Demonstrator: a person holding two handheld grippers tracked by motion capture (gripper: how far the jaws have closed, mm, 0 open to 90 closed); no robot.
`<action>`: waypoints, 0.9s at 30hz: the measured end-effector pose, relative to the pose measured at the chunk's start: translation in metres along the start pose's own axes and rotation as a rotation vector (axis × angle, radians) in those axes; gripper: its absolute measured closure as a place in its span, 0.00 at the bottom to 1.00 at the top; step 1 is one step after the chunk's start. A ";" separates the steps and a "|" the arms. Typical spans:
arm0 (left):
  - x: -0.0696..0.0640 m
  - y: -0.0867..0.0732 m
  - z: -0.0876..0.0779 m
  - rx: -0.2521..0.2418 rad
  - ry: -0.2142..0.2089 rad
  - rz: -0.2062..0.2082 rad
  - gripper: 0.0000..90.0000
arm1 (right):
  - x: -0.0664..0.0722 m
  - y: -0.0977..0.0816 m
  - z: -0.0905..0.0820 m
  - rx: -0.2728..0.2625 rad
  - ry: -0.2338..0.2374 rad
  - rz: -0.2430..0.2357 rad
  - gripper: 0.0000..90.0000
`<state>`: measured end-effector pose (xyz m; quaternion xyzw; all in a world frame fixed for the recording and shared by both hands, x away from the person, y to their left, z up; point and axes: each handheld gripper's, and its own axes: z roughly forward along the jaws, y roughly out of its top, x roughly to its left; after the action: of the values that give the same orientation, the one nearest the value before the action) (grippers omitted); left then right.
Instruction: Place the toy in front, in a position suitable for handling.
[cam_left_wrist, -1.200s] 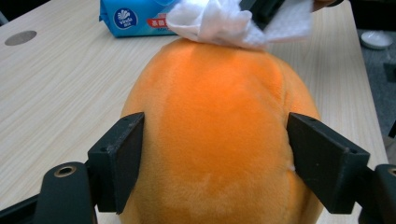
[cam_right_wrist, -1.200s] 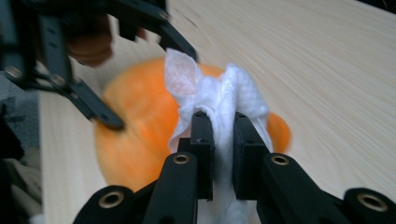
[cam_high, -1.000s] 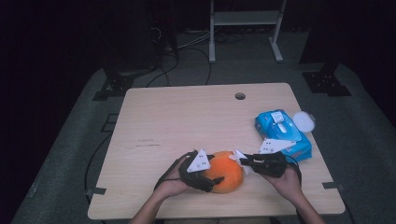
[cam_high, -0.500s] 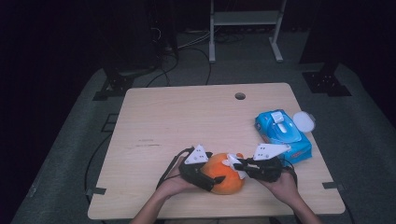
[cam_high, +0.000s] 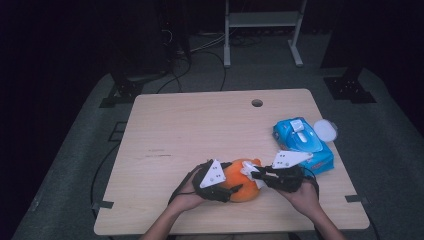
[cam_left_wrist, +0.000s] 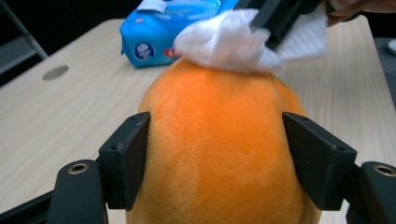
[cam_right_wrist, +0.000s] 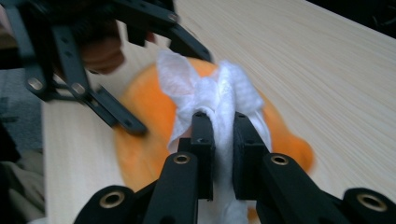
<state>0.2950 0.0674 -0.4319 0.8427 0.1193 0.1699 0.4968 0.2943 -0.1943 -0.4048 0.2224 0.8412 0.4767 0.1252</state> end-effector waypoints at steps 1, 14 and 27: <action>0.002 -0.002 0.000 -0.006 -0.006 -0.016 0.30 | -0.003 -0.002 -0.001 0.007 -0.013 0.005 0.89; 0.001 0.004 -0.001 -0.026 -0.053 -0.047 0.17 | 0.009 0.004 0.001 0.008 0.011 -0.021 0.90; -0.012 0.004 0.008 0.025 -0.041 0.001 0.20 | 0.022 0.012 0.004 -0.008 0.060 -0.058 0.90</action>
<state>0.2877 0.0551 -0.4337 0.8522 0.1108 0.1512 0.4885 0.2797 -0.1746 -0.3963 0.1831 0.8487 0.4827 0.1144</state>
